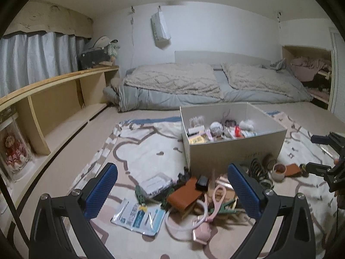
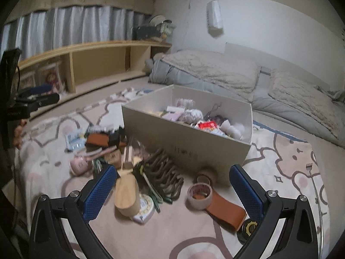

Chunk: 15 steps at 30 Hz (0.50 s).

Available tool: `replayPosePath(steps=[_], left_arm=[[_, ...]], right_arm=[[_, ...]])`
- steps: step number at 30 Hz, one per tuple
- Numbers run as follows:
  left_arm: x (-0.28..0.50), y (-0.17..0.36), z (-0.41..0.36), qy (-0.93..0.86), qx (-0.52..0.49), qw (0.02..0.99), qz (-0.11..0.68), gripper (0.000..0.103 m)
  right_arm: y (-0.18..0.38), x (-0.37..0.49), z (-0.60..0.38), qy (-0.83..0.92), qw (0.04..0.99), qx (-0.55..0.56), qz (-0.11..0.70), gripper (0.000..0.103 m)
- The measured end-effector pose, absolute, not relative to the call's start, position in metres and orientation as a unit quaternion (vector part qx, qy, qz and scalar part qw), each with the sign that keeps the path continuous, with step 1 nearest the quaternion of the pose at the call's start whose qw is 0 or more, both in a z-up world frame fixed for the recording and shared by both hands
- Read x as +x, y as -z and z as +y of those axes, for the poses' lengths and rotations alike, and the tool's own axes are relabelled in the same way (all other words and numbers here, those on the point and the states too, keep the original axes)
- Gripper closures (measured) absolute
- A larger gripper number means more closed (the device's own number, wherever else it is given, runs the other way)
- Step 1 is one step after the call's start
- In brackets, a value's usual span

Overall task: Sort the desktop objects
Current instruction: 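Move both tools down toward the pile of items beside the box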

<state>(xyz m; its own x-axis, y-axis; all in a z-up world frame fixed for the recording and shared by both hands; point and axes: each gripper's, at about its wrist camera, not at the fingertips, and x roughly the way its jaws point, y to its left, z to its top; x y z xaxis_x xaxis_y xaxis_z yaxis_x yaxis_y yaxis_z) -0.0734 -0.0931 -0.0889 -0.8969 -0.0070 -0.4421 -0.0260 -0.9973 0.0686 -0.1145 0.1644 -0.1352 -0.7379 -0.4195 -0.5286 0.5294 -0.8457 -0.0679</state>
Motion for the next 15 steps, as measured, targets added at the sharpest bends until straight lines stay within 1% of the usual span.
replayPosePath(steps=[8, 15], left_arm=[[-0.074, 0.120, -0.090, -0.960, -0.276, 0.021, 0.051, 0.001], [-0.074, 0.149, -0.084, -0.942, -0.328, 0.044, 0.060, 0.000]], right_arm=[[0.160, -0.122, 0.165, 0.911, 0.241, 0.291, 0.163, 0.000], [0.184, -0.133, 0.191, 0.904, 0.202, 0.341, 0.161, 0.000]])
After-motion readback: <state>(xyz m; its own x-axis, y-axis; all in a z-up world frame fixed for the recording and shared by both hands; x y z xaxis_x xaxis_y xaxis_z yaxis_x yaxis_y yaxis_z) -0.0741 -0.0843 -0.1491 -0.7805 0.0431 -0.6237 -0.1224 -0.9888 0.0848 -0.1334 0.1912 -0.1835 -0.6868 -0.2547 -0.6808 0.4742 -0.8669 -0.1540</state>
